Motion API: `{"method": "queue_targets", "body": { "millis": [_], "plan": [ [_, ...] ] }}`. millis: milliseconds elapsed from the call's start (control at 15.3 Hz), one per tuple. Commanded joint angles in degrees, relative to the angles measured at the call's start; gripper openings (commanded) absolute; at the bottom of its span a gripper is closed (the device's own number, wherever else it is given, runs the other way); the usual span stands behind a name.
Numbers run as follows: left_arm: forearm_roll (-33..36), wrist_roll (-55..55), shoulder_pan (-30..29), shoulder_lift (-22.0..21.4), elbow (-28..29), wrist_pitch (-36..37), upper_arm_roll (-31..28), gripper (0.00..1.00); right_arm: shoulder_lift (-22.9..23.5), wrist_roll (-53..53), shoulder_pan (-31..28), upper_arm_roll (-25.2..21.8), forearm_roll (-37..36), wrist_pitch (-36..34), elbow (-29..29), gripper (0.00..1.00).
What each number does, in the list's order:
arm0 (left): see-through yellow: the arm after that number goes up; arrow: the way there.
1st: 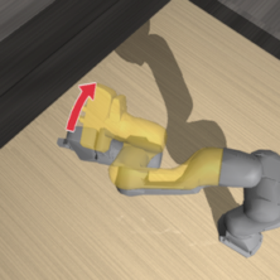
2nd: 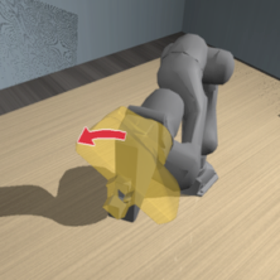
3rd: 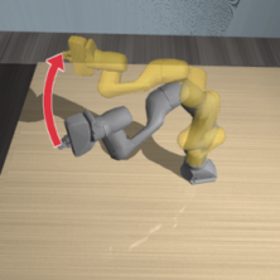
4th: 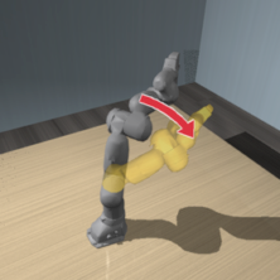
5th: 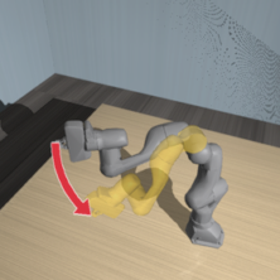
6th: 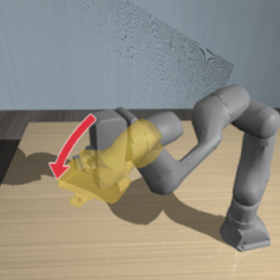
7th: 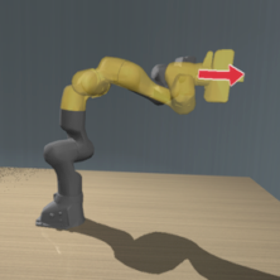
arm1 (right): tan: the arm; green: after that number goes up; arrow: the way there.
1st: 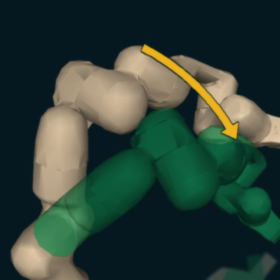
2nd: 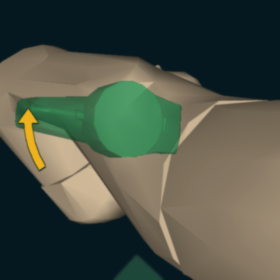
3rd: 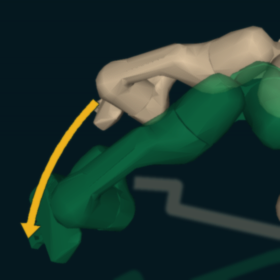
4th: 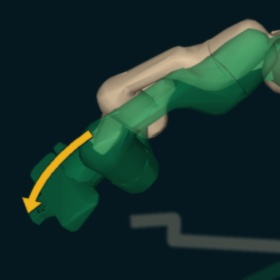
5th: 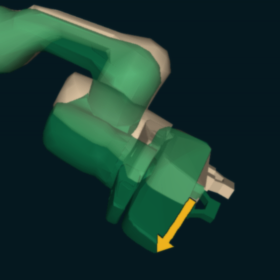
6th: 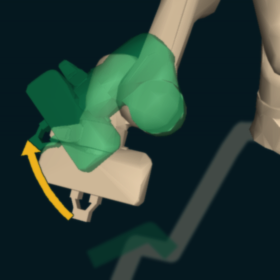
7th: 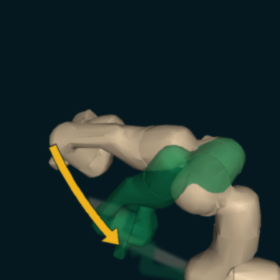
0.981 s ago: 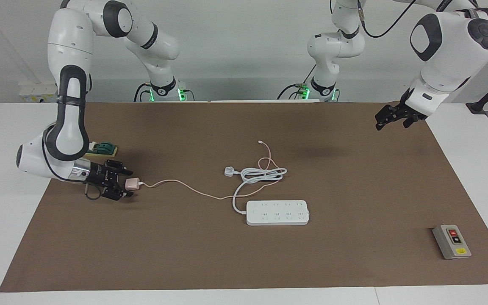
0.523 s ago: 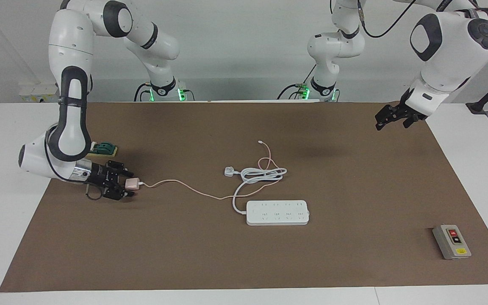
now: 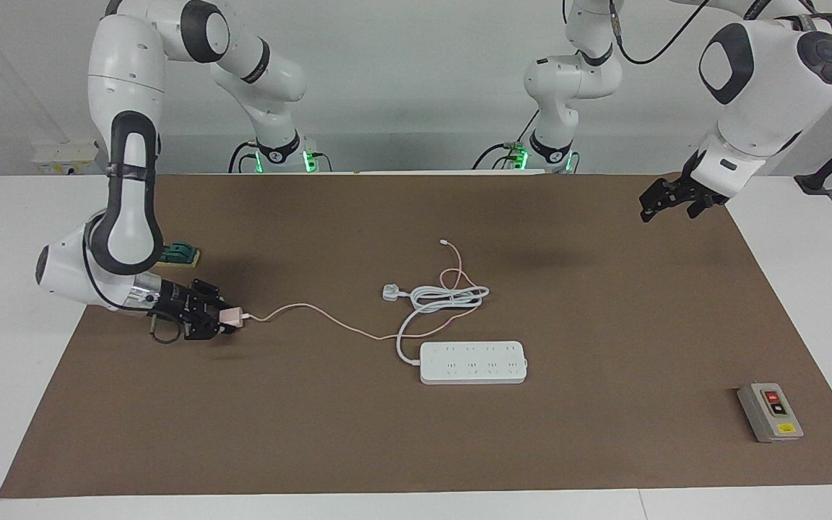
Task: Plug charger into power strip
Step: 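Lift the pink charger with the right gripper toward the power strip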
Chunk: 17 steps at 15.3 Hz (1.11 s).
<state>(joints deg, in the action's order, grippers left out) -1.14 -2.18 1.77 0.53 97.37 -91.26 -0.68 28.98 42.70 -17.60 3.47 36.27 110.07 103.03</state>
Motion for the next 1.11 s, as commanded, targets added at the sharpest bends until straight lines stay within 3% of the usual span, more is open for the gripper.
{"method": "queue_targets", "body": {
  "millis": [0, 196, 392, 785, 1046],
  "plan": [
    [0.3, 0.0, -0.5, -1.0, 0.3, 0.4, 0.2, 1.00, -1.5, 7.3, 2.7, 0.1, -1.6, -4.5, -4.6, 0.00],
    [0.3, 0.0, -0.5, -1.1, 0.3, 0.4, 0.3, 1.00, -2.3, 15.6, 6.5, 0.2, -3.0, -10.0, -11.3, 0.00],
    [0.3, 0.0, -0.5, -1.0, 0.3, 0.4, 0.3, 1.00, -4.9, 23.1, 11.5, 0.8, -2.2, -11.6, -14.5, 0.00],
    [0.3, 0.0, -0.5, -1.1, 0.3, 0.4, 0.3, 1.00, -7.0, 40.2, 23.6, 0.9, 1.7, -9.8, -20.0, 0.00],
    [0.3, 0.0, -0.5, -1.1, 0.3, 0.4, 0.3, 1.00, -7.0, 49.0, 31.8, 0.9, 1.7, -2.3, -20.2, 0.00]
  ]
}}
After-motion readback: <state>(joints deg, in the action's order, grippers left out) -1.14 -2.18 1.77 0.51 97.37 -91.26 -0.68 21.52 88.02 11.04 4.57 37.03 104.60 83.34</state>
